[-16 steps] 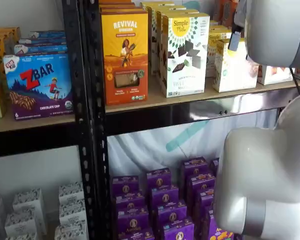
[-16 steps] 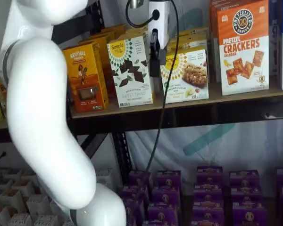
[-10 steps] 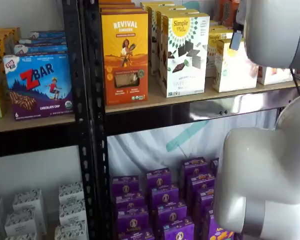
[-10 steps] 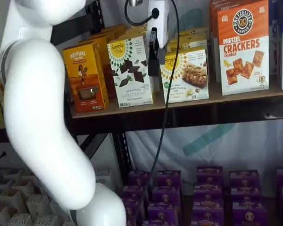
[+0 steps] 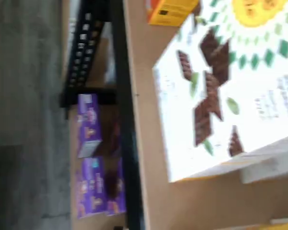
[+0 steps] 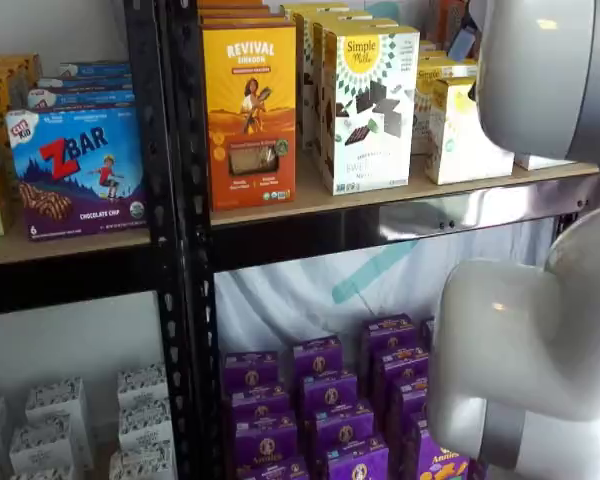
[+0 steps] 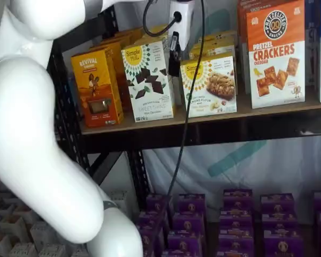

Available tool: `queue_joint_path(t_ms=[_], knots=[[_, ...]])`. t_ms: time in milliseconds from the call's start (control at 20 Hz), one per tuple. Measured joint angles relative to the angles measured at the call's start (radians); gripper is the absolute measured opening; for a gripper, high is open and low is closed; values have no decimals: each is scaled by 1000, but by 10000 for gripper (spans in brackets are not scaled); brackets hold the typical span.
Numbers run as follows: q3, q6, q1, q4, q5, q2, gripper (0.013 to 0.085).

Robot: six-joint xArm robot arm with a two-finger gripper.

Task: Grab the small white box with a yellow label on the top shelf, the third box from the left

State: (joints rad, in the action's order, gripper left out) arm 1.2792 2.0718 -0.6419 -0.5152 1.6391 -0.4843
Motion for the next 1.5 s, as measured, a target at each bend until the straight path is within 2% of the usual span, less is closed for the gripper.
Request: queue_joint_path(t_ms=[100,350,600,850,1050,1250,1500], knots=[[2,5,9,-3,-50,18,850],[33,5,49,33,-132,84,850],[148,-17,88,127,-78,202,850],[209,-38,125,216,-24,264,850],[208,-52,146,249,-11,273,850],[232,-73,177,312,28,294,850],[247,-77,182,323,35,307,850]])
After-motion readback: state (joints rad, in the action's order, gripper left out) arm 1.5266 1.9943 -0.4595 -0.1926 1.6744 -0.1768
